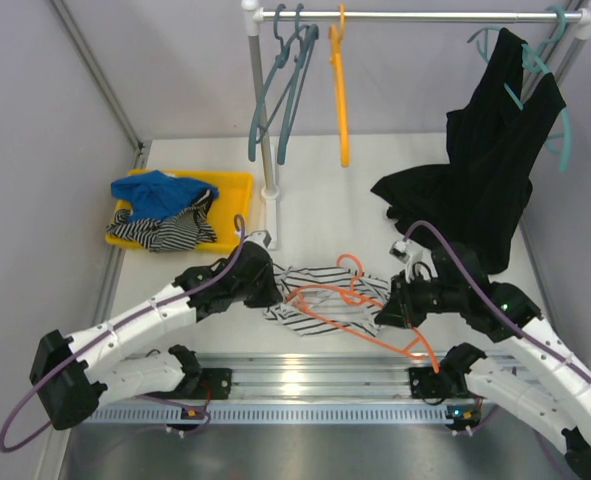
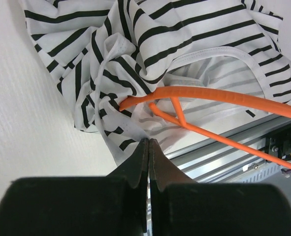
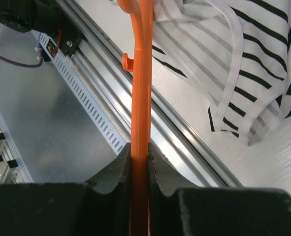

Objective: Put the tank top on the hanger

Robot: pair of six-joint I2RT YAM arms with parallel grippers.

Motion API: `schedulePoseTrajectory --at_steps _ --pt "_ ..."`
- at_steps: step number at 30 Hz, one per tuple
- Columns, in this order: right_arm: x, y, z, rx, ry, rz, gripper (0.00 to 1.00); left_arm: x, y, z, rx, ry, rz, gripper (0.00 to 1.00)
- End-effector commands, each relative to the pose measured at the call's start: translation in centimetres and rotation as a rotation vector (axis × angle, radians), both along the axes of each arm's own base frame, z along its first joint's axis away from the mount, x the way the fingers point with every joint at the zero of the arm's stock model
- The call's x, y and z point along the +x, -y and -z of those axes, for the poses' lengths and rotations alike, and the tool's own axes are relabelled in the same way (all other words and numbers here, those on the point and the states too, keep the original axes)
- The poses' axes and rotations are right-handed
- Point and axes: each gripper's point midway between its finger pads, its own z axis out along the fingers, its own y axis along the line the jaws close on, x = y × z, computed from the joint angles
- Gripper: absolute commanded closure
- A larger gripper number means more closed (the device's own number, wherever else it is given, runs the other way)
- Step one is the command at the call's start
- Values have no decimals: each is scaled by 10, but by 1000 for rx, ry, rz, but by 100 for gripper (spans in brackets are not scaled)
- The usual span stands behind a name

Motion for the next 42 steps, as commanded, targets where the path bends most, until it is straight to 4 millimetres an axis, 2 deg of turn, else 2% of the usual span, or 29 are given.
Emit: schedulePoseTrajectory --at_steps 1,6,10,14,19,23,25,26,28,29,31,34,39,42 --pt "5 -22 -37 112 102 -71 100 6 -5 -19 20 54 -7 100" --pt "0 -31 -40 133 103 -105 100 10 -13 -30 44 90 -23 100" --pt "0 -32 -37 132 101 -110 100 13 -11 -56 -43 181 -19 100" --pt "-1 -42 -47 199 101 -132 100 11 -6 -78 -116 245 18 100" --pt "6 -48 -49 228 134 -111 100 7 5 -90 -189 285 82 100" --pt "17 -50 -52 247 176 -60 100 1 15 -90 -221 259 135 100" --pt "21 -50 -45 243 184 -37 100 -2 18 -93 -244 261 150 100" --pt "22 -53 -47 263 193 -39 100 -1 19 -101 -271 287 151 100" --pt "21 -58 -40 273 186 -53 100 -1 21 -105 -294 304 157 100" --pt "22 -63 -43 296 204 -58 100 -1 22 -107 -305 310 159 100" --pt "22 -71 -34 277 212 -63 100 -2 26 -107 -325 310 170 100" --pt "26 -84 -30 259 257 -59 100 -1 30 -98 -314 284 174 100" --pt "38 -99 -30 279 323 -32 100 1 25 -79 -274 269 157 100" --pt "43 -105 -18 264 327 -35 100 1 22 -69 -254 261 147 100"
